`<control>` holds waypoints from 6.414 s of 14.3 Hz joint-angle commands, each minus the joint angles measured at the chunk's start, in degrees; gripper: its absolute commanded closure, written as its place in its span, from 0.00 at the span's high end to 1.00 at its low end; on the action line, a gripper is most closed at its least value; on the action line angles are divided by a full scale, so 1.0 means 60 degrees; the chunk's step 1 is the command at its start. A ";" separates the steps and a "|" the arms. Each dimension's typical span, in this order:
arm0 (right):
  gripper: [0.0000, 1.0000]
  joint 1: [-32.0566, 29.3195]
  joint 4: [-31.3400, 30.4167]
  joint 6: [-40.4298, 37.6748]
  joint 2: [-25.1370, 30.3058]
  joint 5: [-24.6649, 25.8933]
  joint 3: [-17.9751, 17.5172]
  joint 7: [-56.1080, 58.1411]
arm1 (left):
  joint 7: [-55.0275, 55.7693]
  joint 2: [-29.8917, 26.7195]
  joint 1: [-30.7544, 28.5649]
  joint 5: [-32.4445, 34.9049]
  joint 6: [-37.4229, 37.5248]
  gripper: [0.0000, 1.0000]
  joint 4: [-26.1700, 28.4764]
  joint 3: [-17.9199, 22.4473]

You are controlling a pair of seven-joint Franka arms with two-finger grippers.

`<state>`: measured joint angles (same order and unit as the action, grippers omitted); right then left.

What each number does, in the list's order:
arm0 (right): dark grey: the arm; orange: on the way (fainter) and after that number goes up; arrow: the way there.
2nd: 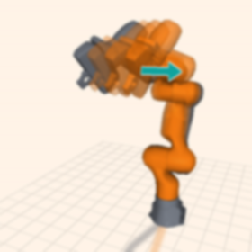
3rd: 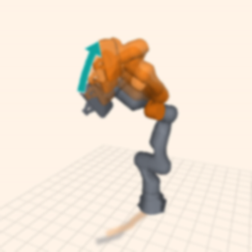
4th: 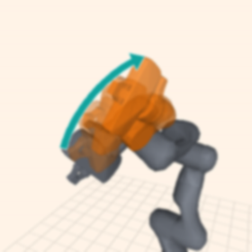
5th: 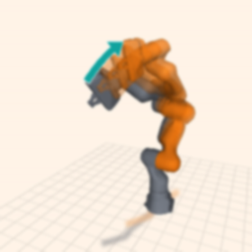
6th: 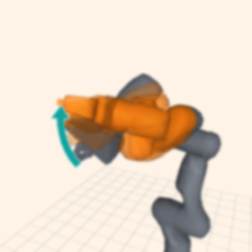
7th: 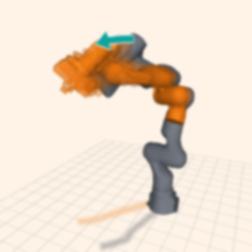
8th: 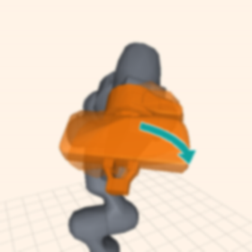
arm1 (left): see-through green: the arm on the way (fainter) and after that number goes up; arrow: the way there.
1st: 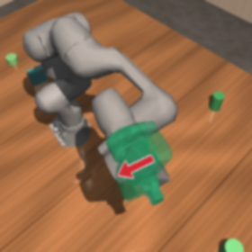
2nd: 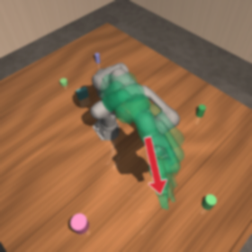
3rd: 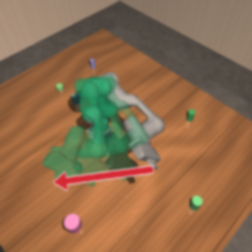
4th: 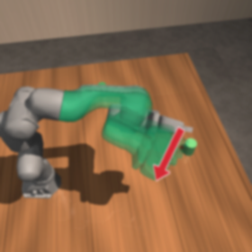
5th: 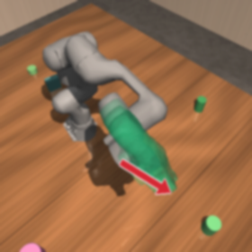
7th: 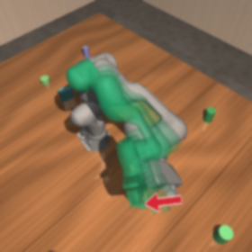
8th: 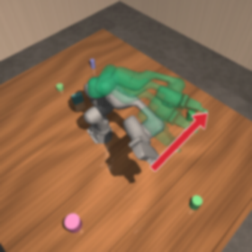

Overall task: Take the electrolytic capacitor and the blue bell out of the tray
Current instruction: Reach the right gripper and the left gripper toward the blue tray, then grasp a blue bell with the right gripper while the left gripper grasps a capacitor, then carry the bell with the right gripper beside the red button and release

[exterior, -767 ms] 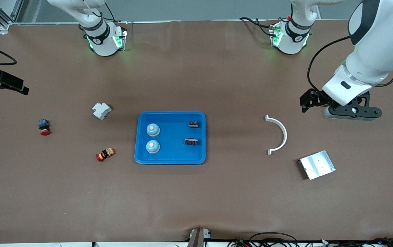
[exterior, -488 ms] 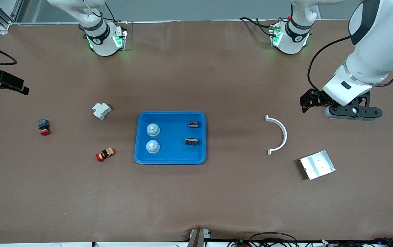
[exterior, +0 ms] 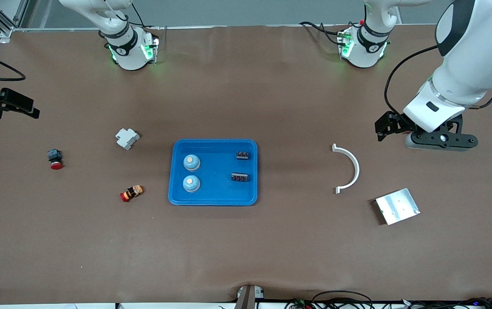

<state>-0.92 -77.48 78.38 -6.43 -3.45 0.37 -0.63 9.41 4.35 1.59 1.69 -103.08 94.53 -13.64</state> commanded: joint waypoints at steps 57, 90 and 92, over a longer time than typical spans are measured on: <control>0.98 0.5207 -0.4913 0.9568 -0.4612 -0.0026 -0.0048 -0.6033 | 2.0228 0.7930 0.6090 0.1096 -0.4087 1.00 -0.4314 0.1306; 0.05 -0.1458 -0.7154 0.9129 -0.2663 0.1146 0.0406 0.5272 | 2.1123 0.9001 0.7762 0.1184 -0.6213 0.00 -0.4329 0.2845; 0.12 -0.1473 -0.7387 0.9274 -0.2693 0.1146 0.0523 0.5437 | 2.0933 0.8899 0.7762 0.1184 -0.6038 0.00 -0.4329 0.2845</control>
<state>-9.52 -119.16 133.04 -24.58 2.57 3.04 30.28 134.96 57.55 47.35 7.60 -139.41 69.59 2.30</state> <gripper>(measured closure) 0.361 0.648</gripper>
